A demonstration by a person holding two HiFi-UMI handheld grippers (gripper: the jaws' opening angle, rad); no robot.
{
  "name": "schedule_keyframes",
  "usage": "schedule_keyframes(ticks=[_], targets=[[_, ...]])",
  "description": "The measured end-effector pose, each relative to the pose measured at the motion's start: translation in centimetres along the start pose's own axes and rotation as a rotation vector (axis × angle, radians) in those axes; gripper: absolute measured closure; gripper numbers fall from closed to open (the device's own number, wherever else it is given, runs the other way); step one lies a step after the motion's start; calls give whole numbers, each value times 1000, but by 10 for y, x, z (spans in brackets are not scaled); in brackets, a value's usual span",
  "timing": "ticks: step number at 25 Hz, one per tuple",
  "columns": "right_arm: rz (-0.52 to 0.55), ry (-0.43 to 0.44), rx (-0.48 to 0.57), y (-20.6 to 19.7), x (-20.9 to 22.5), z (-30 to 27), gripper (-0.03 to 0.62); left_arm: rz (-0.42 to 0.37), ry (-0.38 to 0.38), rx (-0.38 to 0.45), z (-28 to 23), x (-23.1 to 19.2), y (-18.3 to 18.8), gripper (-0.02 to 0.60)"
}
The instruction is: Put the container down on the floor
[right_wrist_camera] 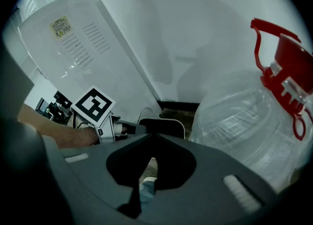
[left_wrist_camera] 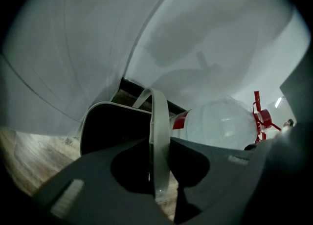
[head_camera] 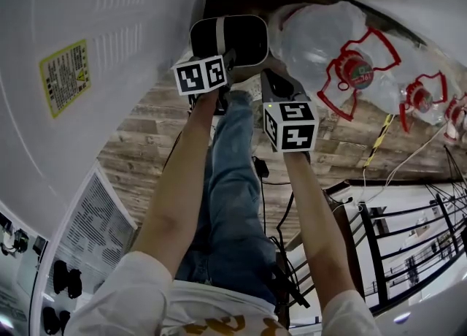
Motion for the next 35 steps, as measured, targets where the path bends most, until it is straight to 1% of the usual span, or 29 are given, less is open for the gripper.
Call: schedule_keyframes(ticks=[5, 8, 11, 16, 22, 29, 33, 35], targets=[[18, 3, 9, 0, -1, 2, 566, -35, 102, -5, 8, -9, -4, 525], [11, 1, 9, 2, 1, 2, 566, -41, 141, -13, 11, -13, 0, 526], [8, 3, 6, 1, 1, 3, 566, -55, 139, -28, 11, -12, 0, 528], [2, 1, 6, -1, 5, 5, 566, -85, 115, -35, 8, -2, -1, 528], [2, 0, 2, -3, 11, 6, 566, -84, 112, -21, 5, 0, 0, 528], [-17, -5, 5, -6, 14, 6, 566, -103, 172, -81, 5, -11, -7, 528], [-15, -5, -6, -13, 13, 6, 566, -104, 201, -75, 8, -15, -5, 526], [-20, -5, -6, -13, 12, 6, 566, -99, 232, -70, 12, -20, -4, 523]])
Point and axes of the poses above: the fingertips, and each gripper's own axes: z backward along the fingers, x to its right, y out of its top, the point moved 2 cm from there along z, backward along the fingers, and after that the axes turned 14 degrees about -y, right-handed, at the moved point
